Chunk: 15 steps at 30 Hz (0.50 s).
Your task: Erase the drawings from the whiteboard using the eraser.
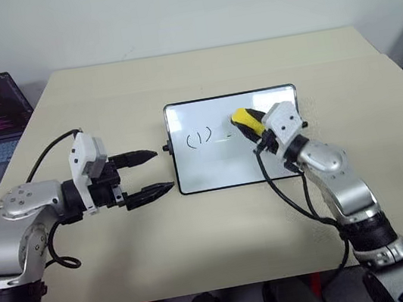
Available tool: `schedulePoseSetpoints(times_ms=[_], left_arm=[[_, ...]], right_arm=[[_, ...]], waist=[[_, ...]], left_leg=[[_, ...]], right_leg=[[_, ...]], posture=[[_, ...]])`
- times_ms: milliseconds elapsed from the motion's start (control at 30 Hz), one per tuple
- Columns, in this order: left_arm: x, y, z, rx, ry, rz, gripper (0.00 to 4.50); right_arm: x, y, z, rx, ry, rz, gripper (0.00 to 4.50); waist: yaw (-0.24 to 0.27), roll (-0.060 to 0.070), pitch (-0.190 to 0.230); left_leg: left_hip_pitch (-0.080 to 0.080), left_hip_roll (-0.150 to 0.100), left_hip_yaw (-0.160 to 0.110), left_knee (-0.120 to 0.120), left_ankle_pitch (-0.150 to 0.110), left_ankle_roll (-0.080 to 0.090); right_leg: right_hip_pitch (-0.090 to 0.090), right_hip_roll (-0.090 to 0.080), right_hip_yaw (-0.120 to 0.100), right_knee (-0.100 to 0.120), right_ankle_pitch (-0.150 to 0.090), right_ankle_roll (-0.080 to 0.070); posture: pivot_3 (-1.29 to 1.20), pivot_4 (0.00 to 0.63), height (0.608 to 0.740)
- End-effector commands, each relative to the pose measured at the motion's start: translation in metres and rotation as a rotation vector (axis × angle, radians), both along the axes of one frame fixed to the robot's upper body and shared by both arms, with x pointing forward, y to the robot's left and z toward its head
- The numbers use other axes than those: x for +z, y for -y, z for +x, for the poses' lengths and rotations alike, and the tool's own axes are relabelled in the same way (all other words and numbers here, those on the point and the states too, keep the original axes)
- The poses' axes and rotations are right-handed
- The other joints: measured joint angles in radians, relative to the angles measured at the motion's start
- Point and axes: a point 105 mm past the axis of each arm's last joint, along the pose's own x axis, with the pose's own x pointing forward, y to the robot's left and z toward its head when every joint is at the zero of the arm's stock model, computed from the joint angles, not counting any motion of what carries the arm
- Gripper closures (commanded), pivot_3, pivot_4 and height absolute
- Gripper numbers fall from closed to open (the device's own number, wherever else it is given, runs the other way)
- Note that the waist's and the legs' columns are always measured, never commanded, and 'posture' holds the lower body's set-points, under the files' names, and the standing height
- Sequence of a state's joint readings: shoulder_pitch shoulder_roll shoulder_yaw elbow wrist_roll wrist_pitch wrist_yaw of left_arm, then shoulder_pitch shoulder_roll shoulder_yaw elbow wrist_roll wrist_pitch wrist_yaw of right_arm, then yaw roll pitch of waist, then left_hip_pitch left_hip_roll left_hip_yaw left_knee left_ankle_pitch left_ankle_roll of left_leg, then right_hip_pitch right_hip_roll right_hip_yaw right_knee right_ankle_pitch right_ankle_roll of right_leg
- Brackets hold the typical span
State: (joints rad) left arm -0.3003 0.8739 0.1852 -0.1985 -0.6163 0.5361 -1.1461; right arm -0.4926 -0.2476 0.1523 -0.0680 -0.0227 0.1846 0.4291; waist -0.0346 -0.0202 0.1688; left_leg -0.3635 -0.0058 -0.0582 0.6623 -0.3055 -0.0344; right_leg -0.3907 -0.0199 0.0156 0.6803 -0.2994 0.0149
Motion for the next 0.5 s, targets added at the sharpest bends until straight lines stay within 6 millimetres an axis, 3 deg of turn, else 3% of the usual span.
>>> schedulePoseSetpoints(times_ms=[33, 500], left_arm=[[0.008, -0.002, 0.000, 0.000, 0.041, 0.010, 0.00], [0.010, -0.008, -0.005, 0.032, 0.049, 0.017, 0.00]], right_arm=[[0.007, -0.007, 0.006, 0.007, 0.039, -0.019, 3.32], [-0.011, -0.016, 0.007, 0.033, -0.025, -0.077, 3.32]], waist=[[0.001, 0.000, 0.000], [0.001, 0.000, 0.000]], left_leg=[[-0.001, 0.000, 0.000, 0.000, 0.000, 0.000], [-0.001, 0.000, 0.000, 0.000, 0.000, 0.000]], right_leg=[[-0.001, 0.000, 0.000, 0.000, 0.000, 0.000], [-0.001, 0.000, 0.000, 0.000, 0.000, 0.000]], posture=[[0.00, 0.150, 0.740], [0.00, 0.150, 0.740]])
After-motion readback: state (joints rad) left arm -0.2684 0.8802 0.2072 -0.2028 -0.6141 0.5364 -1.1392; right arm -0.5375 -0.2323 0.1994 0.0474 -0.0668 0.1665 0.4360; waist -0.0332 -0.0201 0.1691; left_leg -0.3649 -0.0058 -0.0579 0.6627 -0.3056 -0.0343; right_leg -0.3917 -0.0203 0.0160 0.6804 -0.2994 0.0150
